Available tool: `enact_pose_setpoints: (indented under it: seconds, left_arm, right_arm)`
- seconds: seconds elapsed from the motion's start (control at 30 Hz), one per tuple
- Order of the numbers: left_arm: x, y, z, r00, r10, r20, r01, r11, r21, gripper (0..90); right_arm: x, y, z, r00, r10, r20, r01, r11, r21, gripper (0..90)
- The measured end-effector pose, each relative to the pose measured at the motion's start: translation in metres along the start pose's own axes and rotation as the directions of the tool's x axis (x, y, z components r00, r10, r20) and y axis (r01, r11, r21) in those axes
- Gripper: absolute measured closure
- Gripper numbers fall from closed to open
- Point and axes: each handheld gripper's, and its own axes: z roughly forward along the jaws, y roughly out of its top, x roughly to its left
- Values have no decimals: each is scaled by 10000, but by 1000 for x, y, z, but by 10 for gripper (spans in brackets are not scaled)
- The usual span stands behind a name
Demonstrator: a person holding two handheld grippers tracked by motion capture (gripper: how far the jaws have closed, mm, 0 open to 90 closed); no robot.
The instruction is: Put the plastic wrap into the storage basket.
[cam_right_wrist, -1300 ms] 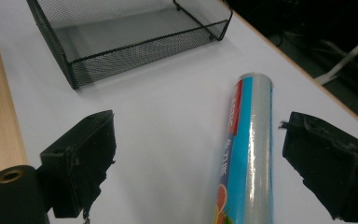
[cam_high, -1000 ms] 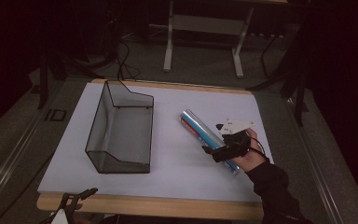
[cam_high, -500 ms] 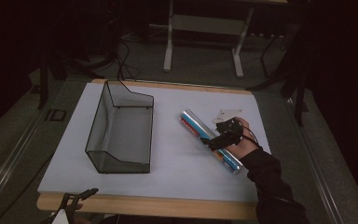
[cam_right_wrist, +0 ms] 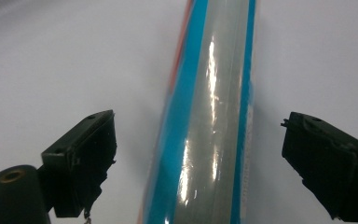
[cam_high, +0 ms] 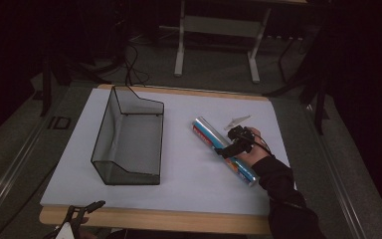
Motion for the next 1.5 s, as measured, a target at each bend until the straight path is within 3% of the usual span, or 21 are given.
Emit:
enact_pose_setpoints:
  seconds: [0.17, 0.3, 0.5, 0.53, 0.57, 0.63, 0.67, 0.73, 0.77, 0.8, 0.87, 0.97, 1.0, 1.03, 1.2, 1.33, 1.5]
  left_arm:
    - [0, 0, 0, 10000, -6, 18, 6, 10000, 25, 3]
    - [0, 0, 0, 10000, -30, -17, 30, 10000, -27, 3]
    - [0, 0, 0, 10000, -23, 42, 23, 10000, 19, 3]
    - [0, 0, 0, 10000, -16, 47, 16, 10000, 37, 3]
    - [0, 0, 0, 10000, -21, 55, 21, 10000, 40, 3]
    - [0, 0, 1, 10000, -20, 66, 20, 10000, 48, 3]
    - [0, 0, 1, 10000, -16, 72, 16, 10000, 48, 3]
    - [0, -1, 1, 10000, -23, 81, 23, 10000, 56, 3]
    - [0, -1, 1, 10000, -23, 81, 23, 10000, 56, 3]
    - [0, -1, 1, 10000, -27, 83, 26, 10000, 58, 3]
    - [0, -1, 1, 10000, -16, 89, 16, 10000, 59, 3]
    - [0, -1, 1, 10000, -13, 91, 13, 10000, 65, 3]
    - [0, -1, 1, 10000, 15, 91, -16, 9999, 111, 3]
    - [0, -1, 1, 10000, 19, 88, -20, 9999, 115, 3]
    - [1, -1, 1, 10000, -16, 76, 15, 9999, 107, 3]
    - [0, -1, 2, 10000, 29, 83, -30, 9999, 138, 3]
    - [0, -1, 2, 10000, 17, 73, -18, 9999, 125, 3]
  right_arm:
    - [-5, 1, 14, 9998, 144, -142, -133, 9970, 768, 128]
    - [-6, 3, 20, 9995, 233, -223, -210, 9949, 988, 145]
    - [-8, 10, 31, 9990, 407, -173, -370, 9834, 1779, 150]
    - [-8, 12, 33, 9988, 446, -224, -393, 9795, 1976, 151]
    - [-8, 13, 38, 9986, 515, -115, -472, 9694, 2410, 180]
    - [-9, 14, 40, 9985, 530, -100, -487, 9656, 2555, 183]
    - [-11, 15, 42, 9966, 812, -169, -732, 9569, 2810, 208]
    - [-12, 16, 44, 9962, 852, -197, -750, 9487, 3073, 208]
    - [-11, 16, 46, 9950, 977, -205, -854, 9398, 3310, 218]
    - [-11, 16, 46, 9950, 977, -205, -854, 9398, 3310, 218]
    - [-6, 18, 52, 9979, 637, -151, -529, 9197, 3891, 246]
    - [-5, 19, 52, 9978, 643, -150, -530, 9151, 3997, 276]
    - [-3, 23, 53, 9940, 1083, 185, -1060, 9018, 4190, 300]
    - [-3, 24, 53, 9925, 1192, 258, -1190, 9002, 4190, 303]
    - [-2, 25, 51, 9892, 1390, 459, -1456, 9001, 4107, 313]
    - [-5, 30, 43, 9826, 1783, 511, -1847, 9149, 3591, 314]
    - [-6, 39, 31, 9819, 1823, 523, -1893, 9274, 3225, 315]
